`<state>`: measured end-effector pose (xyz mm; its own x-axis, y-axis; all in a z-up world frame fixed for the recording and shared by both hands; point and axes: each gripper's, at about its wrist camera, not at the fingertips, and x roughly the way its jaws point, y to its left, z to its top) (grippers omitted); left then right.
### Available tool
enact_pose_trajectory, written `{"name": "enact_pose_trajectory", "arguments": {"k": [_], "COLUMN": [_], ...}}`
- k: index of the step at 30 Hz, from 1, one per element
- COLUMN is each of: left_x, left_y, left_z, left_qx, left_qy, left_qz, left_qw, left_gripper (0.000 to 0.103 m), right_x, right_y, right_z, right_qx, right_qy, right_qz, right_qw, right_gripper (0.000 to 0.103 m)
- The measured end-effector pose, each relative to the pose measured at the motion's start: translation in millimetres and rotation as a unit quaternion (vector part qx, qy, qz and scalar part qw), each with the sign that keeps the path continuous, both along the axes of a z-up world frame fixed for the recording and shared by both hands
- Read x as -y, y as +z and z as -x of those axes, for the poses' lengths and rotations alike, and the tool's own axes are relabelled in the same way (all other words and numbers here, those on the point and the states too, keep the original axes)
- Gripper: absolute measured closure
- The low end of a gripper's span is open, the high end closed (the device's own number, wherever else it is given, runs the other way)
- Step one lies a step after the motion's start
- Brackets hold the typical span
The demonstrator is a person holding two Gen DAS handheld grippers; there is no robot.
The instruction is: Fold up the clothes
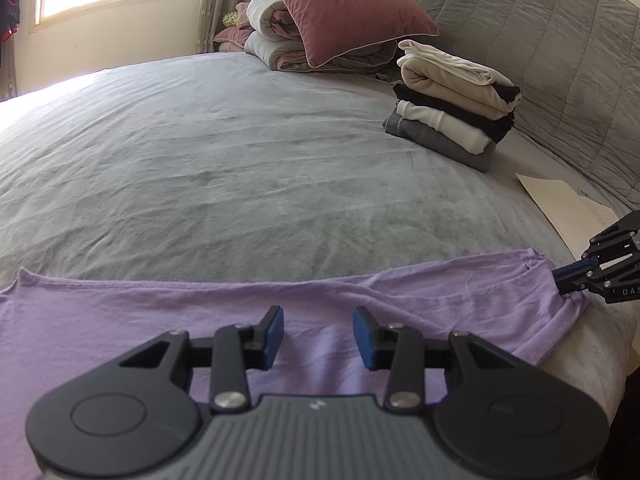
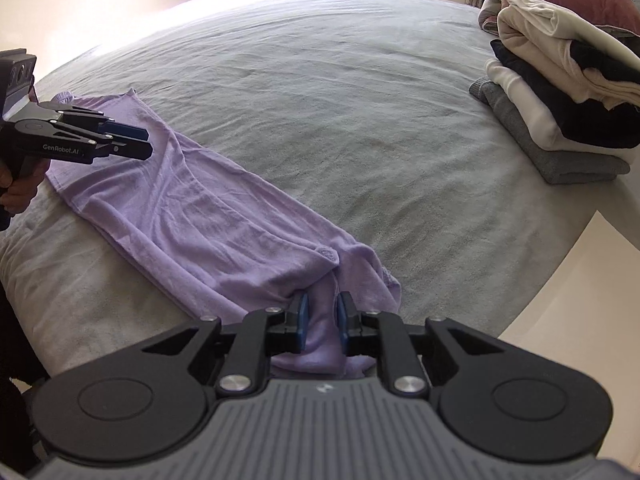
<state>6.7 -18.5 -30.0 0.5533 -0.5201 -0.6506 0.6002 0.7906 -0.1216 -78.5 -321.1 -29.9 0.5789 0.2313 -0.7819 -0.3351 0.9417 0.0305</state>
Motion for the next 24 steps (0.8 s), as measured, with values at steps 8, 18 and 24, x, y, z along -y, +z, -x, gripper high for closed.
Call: {"name": "enact_pose_trajectory", "arguments": {"k": [8, 18, 24], "left_x": [4.9, 1.0, -0.6], "left_y": [6.0, 4.4, 3.9], "left_z": [0.2, 4.8, -4.3], "left_qx": [0.005, 0.004, 0.008], "left_qy": [-0.012, -0.026, -0.012], "left_qz": [0.0, -0.028, -0.03], "left_qw": [0.9999, 0.9993, 0.9994], "left_gripper": [0.064, 0.064, 0.064], "right_x": [-11.8, -5.2, 3.6], "right_y": [43.2, 30.7, 38.5], "right_z": [17.9, 18.0, 7.0], "right_qx": [0.019, -0.042, 0.004], "right_qy": [0.004, -0.008, -0.005], "right_qz": [0.034, 0.062, -0.041], "right_qw": [0.999, 0.997, 0.999], "right_gripper": [0.101, 0.09, 0.089]}}
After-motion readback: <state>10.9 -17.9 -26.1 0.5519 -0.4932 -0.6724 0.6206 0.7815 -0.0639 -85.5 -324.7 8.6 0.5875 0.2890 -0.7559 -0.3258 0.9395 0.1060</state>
